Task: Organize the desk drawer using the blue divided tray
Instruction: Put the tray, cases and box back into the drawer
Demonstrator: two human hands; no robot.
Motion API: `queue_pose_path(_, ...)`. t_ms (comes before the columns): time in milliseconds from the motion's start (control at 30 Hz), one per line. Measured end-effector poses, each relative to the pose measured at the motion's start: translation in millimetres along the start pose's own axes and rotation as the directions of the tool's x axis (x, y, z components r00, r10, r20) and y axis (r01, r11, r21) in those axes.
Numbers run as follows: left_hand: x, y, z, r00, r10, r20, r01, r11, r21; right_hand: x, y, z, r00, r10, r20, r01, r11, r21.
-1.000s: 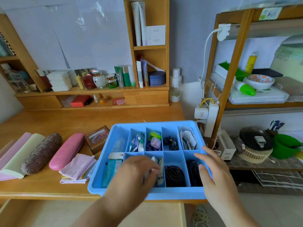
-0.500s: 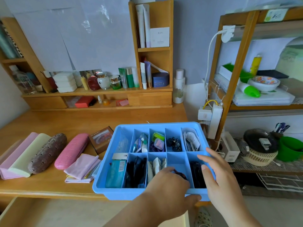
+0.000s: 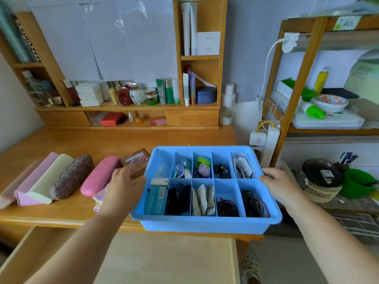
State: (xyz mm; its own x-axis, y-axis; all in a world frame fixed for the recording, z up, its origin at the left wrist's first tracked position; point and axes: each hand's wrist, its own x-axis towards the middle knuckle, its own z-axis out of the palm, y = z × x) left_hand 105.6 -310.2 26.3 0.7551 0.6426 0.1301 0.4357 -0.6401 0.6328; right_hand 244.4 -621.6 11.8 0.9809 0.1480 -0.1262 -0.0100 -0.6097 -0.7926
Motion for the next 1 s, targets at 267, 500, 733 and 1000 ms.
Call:
queue_pose_path(267, 16.1, -11.7, 28.6, 0.990, -0.032, 0.135, 0.044, 0.995, -0.088, 14.5, 10.1, 17.8, 0.992, -0.076, -0.103, 0.073, 0.997, -0.029)
queue_pose_path(500, 55.7, -2.3, 44.4, 0.988, -0.049, 0.144, 0.069, 0.989, -0.134, 58.0, -3.2, 17.5, 0.990, -0.083, -0.117, 0.076, 0.995, -0.061)
queue_pose_path(733, 107.3, 6.7, 64.5, 0.991, -0.066, 0.115, 0.084, 0.983, -0.164, 118.7, -22.6, 23.6, 0.990, -0.048, -0.131, 0.041, 0.998, -0.054)
queue_pose_path(1000, 94.0, 1.9, 49.6, 0.997, -0.009, -0.077, -0.008, 0.976, -0.216, 98.2, -37.5, 23.4, 0.937, -0.283, -0.206, 0.158, 0.867, -0.473)
